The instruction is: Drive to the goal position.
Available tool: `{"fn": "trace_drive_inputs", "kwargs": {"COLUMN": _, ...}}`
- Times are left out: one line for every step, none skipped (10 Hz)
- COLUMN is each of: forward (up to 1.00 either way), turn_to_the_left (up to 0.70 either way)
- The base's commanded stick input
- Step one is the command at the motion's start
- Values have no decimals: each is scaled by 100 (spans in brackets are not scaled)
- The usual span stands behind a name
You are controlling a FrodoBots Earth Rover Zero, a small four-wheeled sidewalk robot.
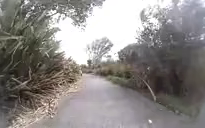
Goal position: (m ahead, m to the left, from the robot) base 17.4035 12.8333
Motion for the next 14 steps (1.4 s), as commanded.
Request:
{"fn": "trace_drive_inputs", "kwargs": {"forward": 100, "turn_to_the_left": 0}}
{"fn": "trace_drive_inputs", "kwargs": {"forward": 100, "turn_to_the_left": 0}}
{"fn": "trace_drive_inputs", "kwargs": {"forward": 100, "turn_to_the_left": 0}}
{"fn": "trace_drive_inputs", "kwargs": {"forward": 100, "turn_to_the_left": 0}}
{"fn": "trace_drive_inputs", "kwargs": {"forward": 100, "turn_to_the_left": 0}}
{"fn": "trace_drive_inputs", "kwargs": {"forward": 100, "turn_to_the_left": 0}}
{"fn": "trace_drive_inputs", "kwargs": {"forward": 100, "turn_to_the_left": 19}}
{"fn": "trace_drive_inputs", "kwargs": {"forward": 100, "turn_to_the_left": 40}}
{"fn": "trace_drive_inputs", "kwargs": {"forward": 100, "turn_to_the_left": 40}}
{"fn": "trace_drive_inputs", "kwargs": {"forward": 100, "turn_to_the_left": 0}}
{"fn": "trace_drive_inputs", "kwargs": {"forward": 100, "turn_to_the_left": 0}}
{"fn": "trace_drive_inputs", "kwargs": {"forward": 100, "turn_to_the_left": 0}}
{"fn": "trace_drive_inputs", "kwargs": {"forward": 100, "turn_to_the_left": 0}}
{"fn": "trace_drive_inputs", "kwargs": {"forward": 100, "turn_to_the_left": 0}}
